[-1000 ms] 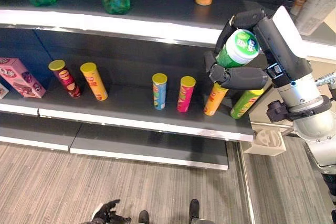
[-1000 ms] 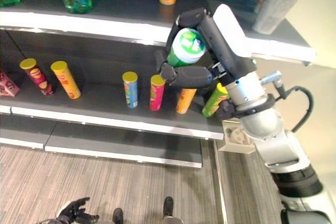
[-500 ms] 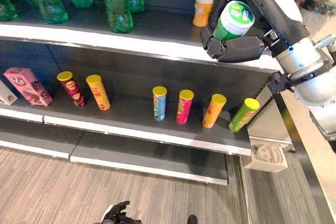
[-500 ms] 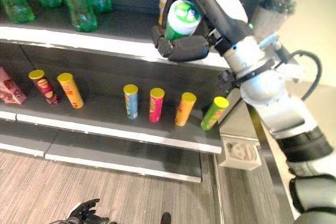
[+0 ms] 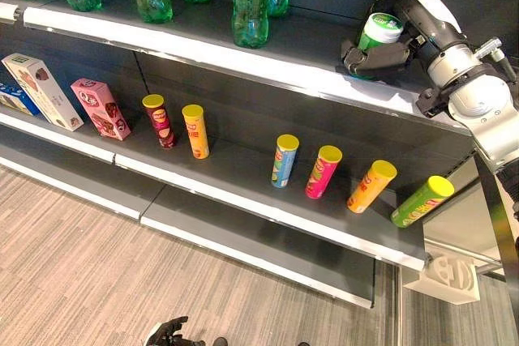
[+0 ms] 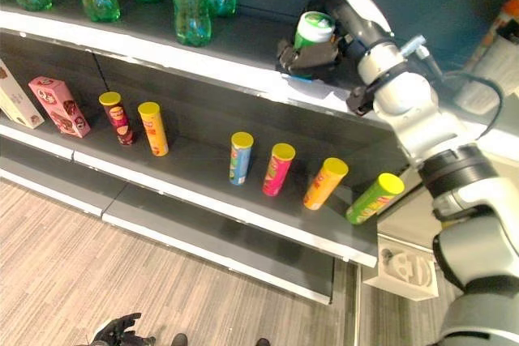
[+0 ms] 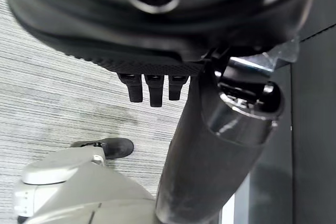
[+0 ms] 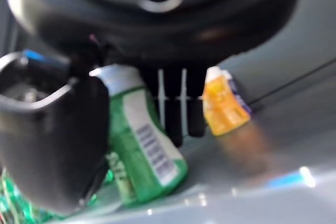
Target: Put the goods on the table back onto the shelves and tidy them up.
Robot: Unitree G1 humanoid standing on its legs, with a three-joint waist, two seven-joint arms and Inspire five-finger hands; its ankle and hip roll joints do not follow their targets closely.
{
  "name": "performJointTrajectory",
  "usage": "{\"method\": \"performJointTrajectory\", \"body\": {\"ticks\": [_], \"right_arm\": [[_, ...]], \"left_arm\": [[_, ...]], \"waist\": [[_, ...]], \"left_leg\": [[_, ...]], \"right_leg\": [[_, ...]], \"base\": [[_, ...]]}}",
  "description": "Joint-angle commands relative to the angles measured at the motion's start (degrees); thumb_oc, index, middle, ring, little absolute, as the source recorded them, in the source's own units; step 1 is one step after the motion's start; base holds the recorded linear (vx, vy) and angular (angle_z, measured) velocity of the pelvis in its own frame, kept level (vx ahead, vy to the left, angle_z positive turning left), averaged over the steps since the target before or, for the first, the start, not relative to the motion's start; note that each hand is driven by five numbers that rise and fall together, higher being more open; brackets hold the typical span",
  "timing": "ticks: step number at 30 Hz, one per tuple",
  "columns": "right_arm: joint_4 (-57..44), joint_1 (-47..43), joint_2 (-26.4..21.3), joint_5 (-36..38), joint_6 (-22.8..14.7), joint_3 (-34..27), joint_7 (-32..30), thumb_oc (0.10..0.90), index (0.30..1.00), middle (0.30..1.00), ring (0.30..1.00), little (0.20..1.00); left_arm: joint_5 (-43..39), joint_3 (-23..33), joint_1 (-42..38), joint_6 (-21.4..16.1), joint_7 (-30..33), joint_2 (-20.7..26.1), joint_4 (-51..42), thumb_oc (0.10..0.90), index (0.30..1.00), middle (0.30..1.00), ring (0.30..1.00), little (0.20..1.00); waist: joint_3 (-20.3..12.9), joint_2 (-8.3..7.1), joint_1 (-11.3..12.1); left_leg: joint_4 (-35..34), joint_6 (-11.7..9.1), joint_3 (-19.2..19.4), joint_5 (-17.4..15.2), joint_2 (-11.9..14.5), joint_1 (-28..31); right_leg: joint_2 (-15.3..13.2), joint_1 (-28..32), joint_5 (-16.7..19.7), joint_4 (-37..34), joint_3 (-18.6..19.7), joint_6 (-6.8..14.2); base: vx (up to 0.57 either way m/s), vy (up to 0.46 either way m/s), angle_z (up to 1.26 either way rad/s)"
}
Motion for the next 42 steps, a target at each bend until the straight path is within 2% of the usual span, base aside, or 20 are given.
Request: {"method": "performJointTrajectory", "body": {"ticks": [1,21,22,23,24,34,37,42], "right_arm": [[0.67,-10.86,-1.44,2.00,-1.09,0.22,-1.57,0.400,0.300,0.300,0.300,0.300],[-1.42,-11.24,-2.10,2.87,-1.74,2.94,0.72,0.400,0.300,0.300,0.300,0.300],[-1.37,-11.24,-1.84,2.86,-1.76,2.85,0.75,0.444,0.366,0.366,0.366,0.366],[-1.30,-11.21,-1.75,2.76,-1.72,2.83,0.49,0.769,0.853,0.853,0.853,0.853],[-1.12,-10.99,-1.59,2.54,-1.61,2.63,0.50,0.800,0.900,0.900,0.900,0.900],[-0.20,-10.86,-1.33,2.80,-1.75,-0.16,-1.79,0.800,0.900,0.900,0.900,0.900],[-0.46,-10.58,-1.08,3.83,-2.33,-3.23,-3.53,0.800,0.900,0.900,0.900,0.900],[-5.28,-11.02,-1.02,2.08,-3.89,-9.73,-9.82,0.800,0.900,0.900,0.900,0.900]], "left_arm": [[-0.08,-3.62,-2.78,-2.05,0.07,3.95,0.73,0.800,0.900,0.900,0.900,0.900],[1.88,-4.46,-3.34,-2.33,-0.45,4.65,-0.50,0.800,0.900,0.900,0.900,0.900],[1.72,-4.42,-3.37,-2.41,-0.47,4.68,-0.89,0.800,0.900,0.900,0.900,0.900],[1.26,-4.24,-3.47,-2.45,-0.34,4.84,-1.44,0.800,0.900,0.900,0.900,0.900],[0.70,-4.02,-3.46,-2.43,-0.34,4.91,-1.91,0.800,0.900,0.900,0.900,0.900],[1.01,-3.92,-3.41,-2.25,-0.07,5.02,-1.46,0.800,0.900,0.900,0.900,0.900],[0.95,-4.20,-3.36,-2.16,-0.21,4.78,-1.44,0.800,0.900,0.900,0.900,0.900],[1.26,-4.49,-3.96,-1.78,0.51,4.56,-0.89,0.800,0.900,0.900,0.900,0.900]], "waist": [[-0.44,-3.15,0.31],[-0.49,-3.20,-1.59],[-0.48,-3.14,-1.62],[-0.45,-3.14,-1.57],[-0.43,-3.14,-1.52],[-0.46,-3.06,-1.47],[-0.50,-3.06,-1.46],[-0.64,-3.14,-1.54]], "left_leg": [[0.20,-1.55,4.39,-2.94,0.27,-0.27],[0.20,-1.55,6.10,-3.97,0.48,0.78],[0.20,-1.52,6.17,-4.00,0.45,0.85],[0.20,-1.49,6.16,-4.09,0.39,0.88],[0.20,-1.49,6.14,-4.11,0.34,0.90],[0.20,-1.33,6.11,-4.38,0.25,1.31],[0.20,-1.27,6.06,-4.51,0.20,1.35],[0.20,-0.99,6.08,-4.92,0.15,1.43]], "right_leg": [[-4.02,5.13,-4.18,0.37,0.29,5.63],[-4.16,4.73,-4.02,0.37,1.23,5.99],[-4.20,4.74,-4.01,0.37,1.26,5.99],[-4.21,4.72,-4.04,0.37,1.31,6.02],[-4.23,4.74,-4.03,0.37,1.26,6.05],[-4.39,5.11,-4.11,0.37,1.08,6.12],[-4.34,5.11,-4.18,0.37,1.08,6.15],[-4.44,5.17,-4.21,0.37,1.19,6.23]], "base": [[0.00,0.000,0.00],[0.00,0.007,-0.03],[0.00,0.012,-0.03],[0.00,0.000,0.00],[0.00,0.000,0.00],[0.00,0.000,0.00],[0.00,0.000,0.00],[0.00,0.007,0.00]]}}
